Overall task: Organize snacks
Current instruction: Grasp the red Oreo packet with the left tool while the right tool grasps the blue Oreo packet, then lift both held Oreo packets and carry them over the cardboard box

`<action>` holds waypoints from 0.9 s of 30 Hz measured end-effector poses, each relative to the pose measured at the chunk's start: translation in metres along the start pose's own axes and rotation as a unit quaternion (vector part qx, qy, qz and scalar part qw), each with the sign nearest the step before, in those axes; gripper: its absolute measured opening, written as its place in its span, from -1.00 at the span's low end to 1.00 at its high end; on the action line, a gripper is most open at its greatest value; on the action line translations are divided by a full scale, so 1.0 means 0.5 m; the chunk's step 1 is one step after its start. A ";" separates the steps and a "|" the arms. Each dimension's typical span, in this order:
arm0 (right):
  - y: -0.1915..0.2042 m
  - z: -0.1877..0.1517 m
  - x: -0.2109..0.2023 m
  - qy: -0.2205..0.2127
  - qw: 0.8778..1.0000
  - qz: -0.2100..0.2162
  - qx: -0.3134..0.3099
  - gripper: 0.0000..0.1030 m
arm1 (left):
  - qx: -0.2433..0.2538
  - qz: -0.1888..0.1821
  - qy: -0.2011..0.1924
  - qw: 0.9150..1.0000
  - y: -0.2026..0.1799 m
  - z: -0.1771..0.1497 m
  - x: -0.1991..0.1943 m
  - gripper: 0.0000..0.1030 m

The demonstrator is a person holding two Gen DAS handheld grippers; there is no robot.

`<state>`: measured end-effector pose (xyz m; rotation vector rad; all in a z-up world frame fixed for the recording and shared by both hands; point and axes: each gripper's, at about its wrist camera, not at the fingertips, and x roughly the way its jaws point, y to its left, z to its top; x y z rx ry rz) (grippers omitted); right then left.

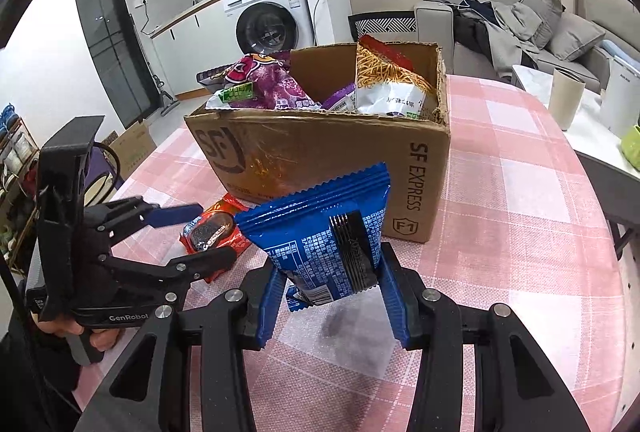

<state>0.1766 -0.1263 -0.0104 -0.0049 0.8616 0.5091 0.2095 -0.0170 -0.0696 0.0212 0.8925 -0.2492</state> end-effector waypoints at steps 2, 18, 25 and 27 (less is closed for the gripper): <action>0.000 0.000 0.000 0.000 1.000 0.000 0.000 -0.11 | 0.001 -0.002 -0.003 1.000 0.001 0.000 0.002 -0.11; -0.003 0.000 -0.001 -0.002 1.000 0.003 0.001 -0.11 | -0.001 -0.021 -0.023 1.000 -0.010 -0.006 -0.031 -0.16; -0.009 0.003 -0.013 -0.012 1.000 0.005 0.003 -0.11 | -0.008 -0.030 -0.049 0.998 -0.009 0.000 -0.073 -0.16; -0.009 0.005 -0.019 -0.016 1.000 0.005 0.005 -0.11 | -0.010 -0.031 -0.057 0.998 -0.009 0.003 -0.087 -0.16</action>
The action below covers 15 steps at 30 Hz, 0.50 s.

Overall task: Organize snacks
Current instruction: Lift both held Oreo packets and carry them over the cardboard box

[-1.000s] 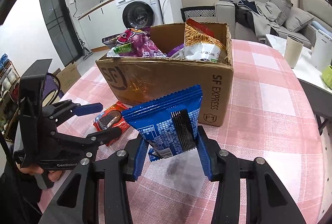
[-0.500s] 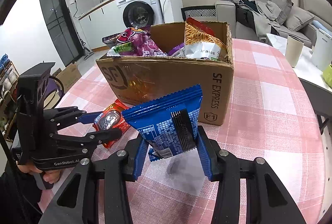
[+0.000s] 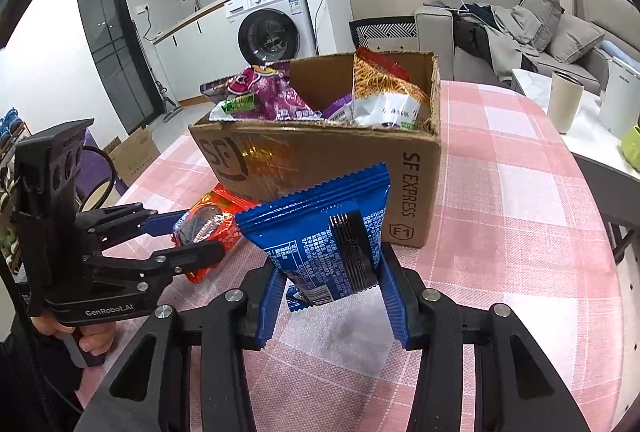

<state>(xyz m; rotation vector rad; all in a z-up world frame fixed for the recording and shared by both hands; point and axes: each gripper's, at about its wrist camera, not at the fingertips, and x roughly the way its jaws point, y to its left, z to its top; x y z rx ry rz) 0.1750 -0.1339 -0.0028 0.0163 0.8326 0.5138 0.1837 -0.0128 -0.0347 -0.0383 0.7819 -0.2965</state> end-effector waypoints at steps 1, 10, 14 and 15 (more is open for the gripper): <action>0.000 0.002 -0.003 -0.002 1.000 0.000 0.000 -0.11 | -0.001 -0.001 -0.003 1.000 0.001 0.001 -0.007 -0.16; -0.002 0.005 -0.044 -0.028 1.000 0.009 0.006 -0.11 | -0.007 -0.001 -0.044 0.999 0.005 0.026 -0.093 -0.16; -0.003 0.010 -0.063 -0.040 0.999 0.012 0.010 -0.11 | -0.015 0.002 -0.062 0.998 0.010 0.043 -0.135 -0.16; -0.003 0.013 -0.067 -0.043 0.999 0.014 0.012 -0.11 | -0.016 0.003 -0.066 0.998 0.015 0.045 -0.148 -0.16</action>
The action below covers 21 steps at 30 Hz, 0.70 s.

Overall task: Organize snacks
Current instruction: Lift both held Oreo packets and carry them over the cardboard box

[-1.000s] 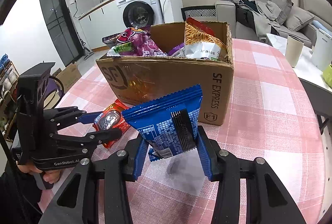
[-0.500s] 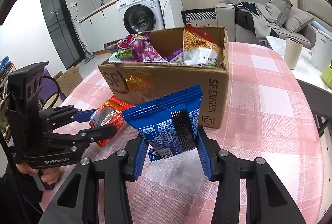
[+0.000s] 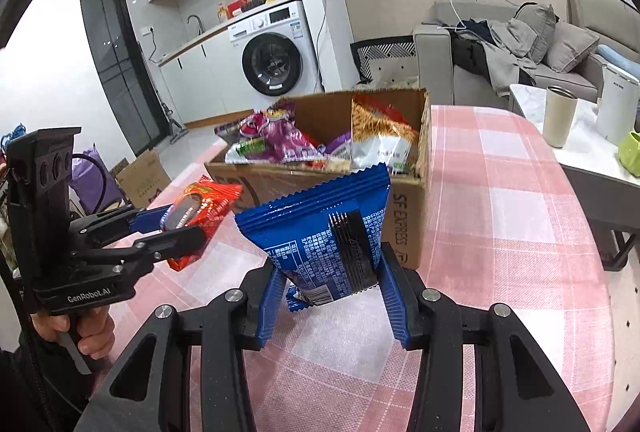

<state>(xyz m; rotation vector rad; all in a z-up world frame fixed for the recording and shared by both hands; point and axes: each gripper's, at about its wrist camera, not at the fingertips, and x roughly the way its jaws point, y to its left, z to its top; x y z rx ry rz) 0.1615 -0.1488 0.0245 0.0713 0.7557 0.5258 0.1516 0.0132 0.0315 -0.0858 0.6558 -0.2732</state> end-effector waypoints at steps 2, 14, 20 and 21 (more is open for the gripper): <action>0.001 0.007 -0.007 -0.005 1.000 0.002 0.002 -0.11 | 0.000 0.004 -0.010 1.000 0.007 0.015 -0.024 -0.16; 0.004 0.057 -0.029 -0.031 0.999 0.004 0.007 -0.11 | -0.008 0.022 -0.040 0.999 0.038 0.075 -0.087 -0.16; -0.002 0.092 -0.035 -0.043 0.999 0.003 0.015 -0.11 | -0.008 0.028 -0.043 0.999 0.029 0.103 -0.057 -0.16; -0.002 0.098 -0.034 -0.045 0.999 0.001 0.016 -0.11 | -0.008 0.029 -0.042 0.999 0.024 0.110 -0.043 -0.16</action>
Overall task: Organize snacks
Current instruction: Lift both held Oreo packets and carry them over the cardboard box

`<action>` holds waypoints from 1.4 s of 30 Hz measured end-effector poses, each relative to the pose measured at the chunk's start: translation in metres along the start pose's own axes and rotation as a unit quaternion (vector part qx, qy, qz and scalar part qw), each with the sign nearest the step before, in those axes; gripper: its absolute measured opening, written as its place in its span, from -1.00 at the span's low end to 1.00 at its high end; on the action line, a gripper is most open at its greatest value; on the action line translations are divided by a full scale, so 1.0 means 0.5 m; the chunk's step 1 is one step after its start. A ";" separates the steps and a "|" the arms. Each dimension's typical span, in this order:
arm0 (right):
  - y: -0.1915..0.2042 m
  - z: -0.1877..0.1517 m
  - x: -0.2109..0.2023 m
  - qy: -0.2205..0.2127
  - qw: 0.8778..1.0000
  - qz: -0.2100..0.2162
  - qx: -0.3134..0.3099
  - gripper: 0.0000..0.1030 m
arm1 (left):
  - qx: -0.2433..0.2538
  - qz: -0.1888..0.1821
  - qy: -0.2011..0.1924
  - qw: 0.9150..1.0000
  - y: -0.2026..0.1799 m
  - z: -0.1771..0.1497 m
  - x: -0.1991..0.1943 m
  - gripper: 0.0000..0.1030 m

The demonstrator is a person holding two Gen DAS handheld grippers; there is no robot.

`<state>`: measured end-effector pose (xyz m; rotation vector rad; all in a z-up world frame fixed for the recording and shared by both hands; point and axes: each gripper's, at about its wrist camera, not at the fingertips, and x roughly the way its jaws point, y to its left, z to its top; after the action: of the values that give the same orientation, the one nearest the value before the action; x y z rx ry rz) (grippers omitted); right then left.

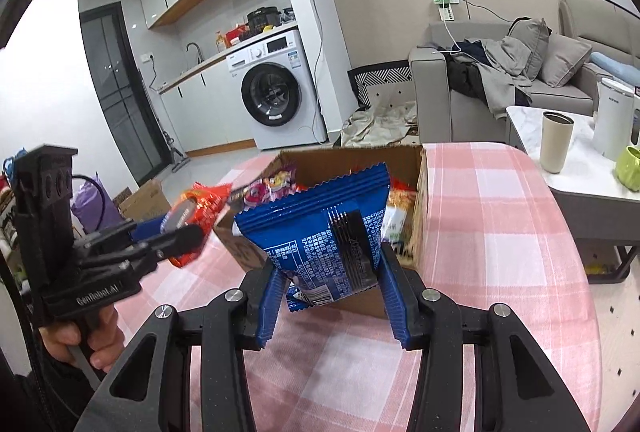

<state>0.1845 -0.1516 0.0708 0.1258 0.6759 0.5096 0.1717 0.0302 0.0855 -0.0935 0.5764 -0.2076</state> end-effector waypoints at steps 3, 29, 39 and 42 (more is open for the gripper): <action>-0.003 0.014 0.006 -0.005 1.000 -0.010 0.003 -0.12 | -0.003 0.000 0.000 1.000 -0.002 0.005 0.012 -0.16; -0.013 0.064 0.133 0.003 0.999 -0.024 0.022 -0.11 | 0.019 0.006 -0.006 1.000 -0.031 0.069 0.168 -0.16; -0.030 0.067 0.165 0.009 0.999 -0.028 0.028 -0.11 | 0.025 -0.002 -0.004 1.000 -0.036 0.086 0.216 -0.16; -0.035 0.065 0.173 0.015 0.999 -0.027 0.030 -0.11 | 0.026 -0.004 -0.003 1.000 -0.035 0.088 0.231 -0.16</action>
<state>0.2695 -0.1226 0.0423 0.1562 0.7215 0.4392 0.2873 -0.0108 0.0633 -0.0472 0.5647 -0.2305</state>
